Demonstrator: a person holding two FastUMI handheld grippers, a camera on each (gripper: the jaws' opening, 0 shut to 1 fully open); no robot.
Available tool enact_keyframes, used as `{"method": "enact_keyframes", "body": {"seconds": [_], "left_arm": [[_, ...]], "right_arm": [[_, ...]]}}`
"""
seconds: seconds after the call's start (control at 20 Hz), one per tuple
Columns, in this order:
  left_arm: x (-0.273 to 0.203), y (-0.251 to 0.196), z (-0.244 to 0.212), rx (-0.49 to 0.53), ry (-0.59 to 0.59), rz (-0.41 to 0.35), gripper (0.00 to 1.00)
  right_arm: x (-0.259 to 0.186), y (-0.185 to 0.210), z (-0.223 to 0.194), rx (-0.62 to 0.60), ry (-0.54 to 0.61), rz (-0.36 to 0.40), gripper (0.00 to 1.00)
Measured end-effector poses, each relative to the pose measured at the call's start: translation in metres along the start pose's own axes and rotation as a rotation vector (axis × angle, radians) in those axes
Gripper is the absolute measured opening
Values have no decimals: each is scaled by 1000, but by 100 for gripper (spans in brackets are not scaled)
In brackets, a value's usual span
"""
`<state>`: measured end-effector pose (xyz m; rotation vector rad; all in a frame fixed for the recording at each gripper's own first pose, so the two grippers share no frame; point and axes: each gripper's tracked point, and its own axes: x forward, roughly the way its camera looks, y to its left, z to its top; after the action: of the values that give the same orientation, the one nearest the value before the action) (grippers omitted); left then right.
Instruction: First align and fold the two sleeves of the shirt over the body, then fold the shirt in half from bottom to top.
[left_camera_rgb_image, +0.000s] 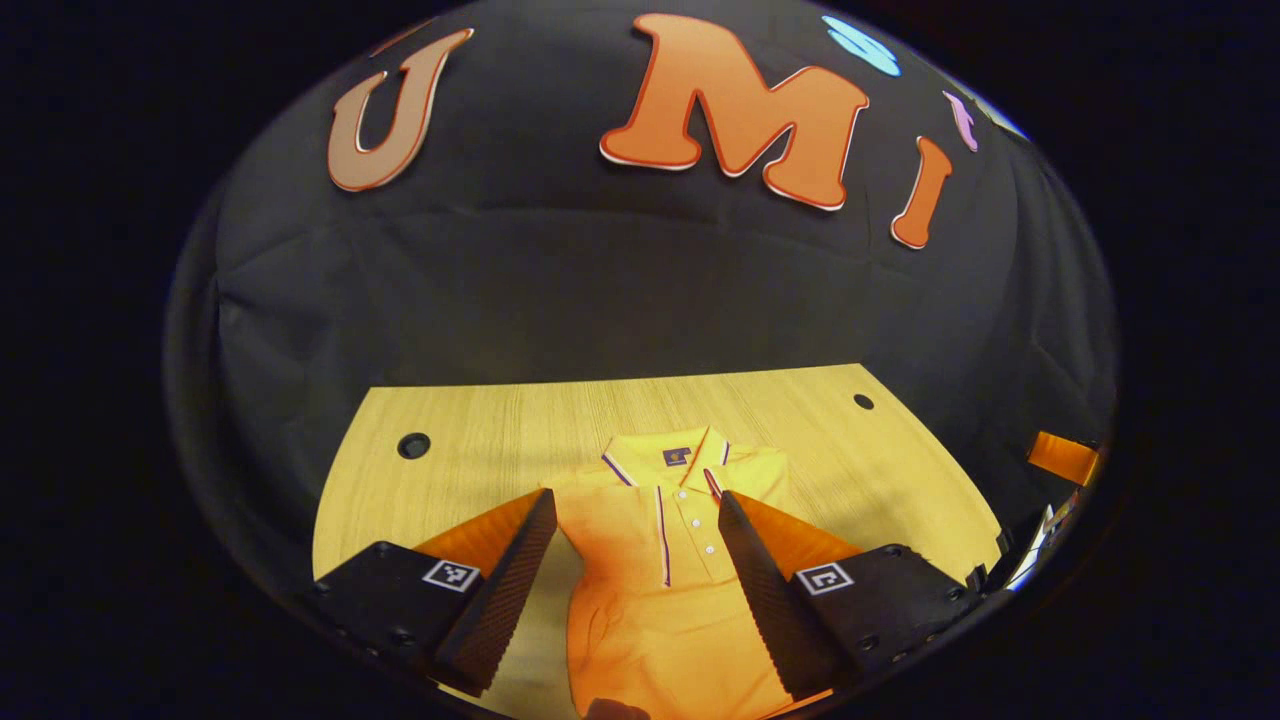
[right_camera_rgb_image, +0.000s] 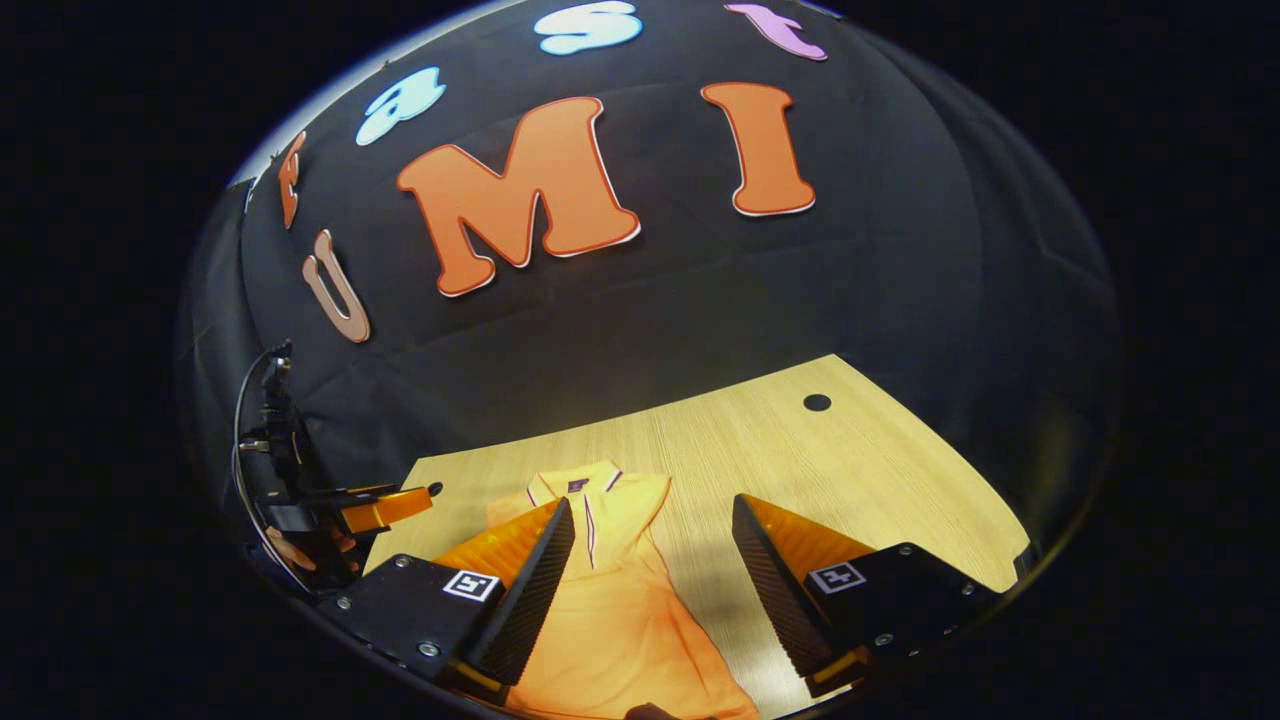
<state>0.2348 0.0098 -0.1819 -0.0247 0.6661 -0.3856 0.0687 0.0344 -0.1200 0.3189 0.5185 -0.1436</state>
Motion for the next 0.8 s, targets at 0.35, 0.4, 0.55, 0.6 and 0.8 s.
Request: {"method": "enact_keyframes", "body": {"seconds": [0.35,0.4,0.55,0.6,0.8], "left_arm": [[-113,12,5,-30,-187,138,98],[-133,16,1,-35,-228,179,98],[-183,17,-19,-53,-336,258,98],[-199,13,-24,-55,-361,268,98],[-242,-13,-57,-45,-443,301,98]], "right_arm": [[-30,24,0,-112,-74,110,98],[-37,25,1,-119,-88,124,98],[-61,28,5,-157,-165,174,98],[-67,28,3,-182,-188,187,98],[-88,19,-30,-276,-182,218,98]]}}
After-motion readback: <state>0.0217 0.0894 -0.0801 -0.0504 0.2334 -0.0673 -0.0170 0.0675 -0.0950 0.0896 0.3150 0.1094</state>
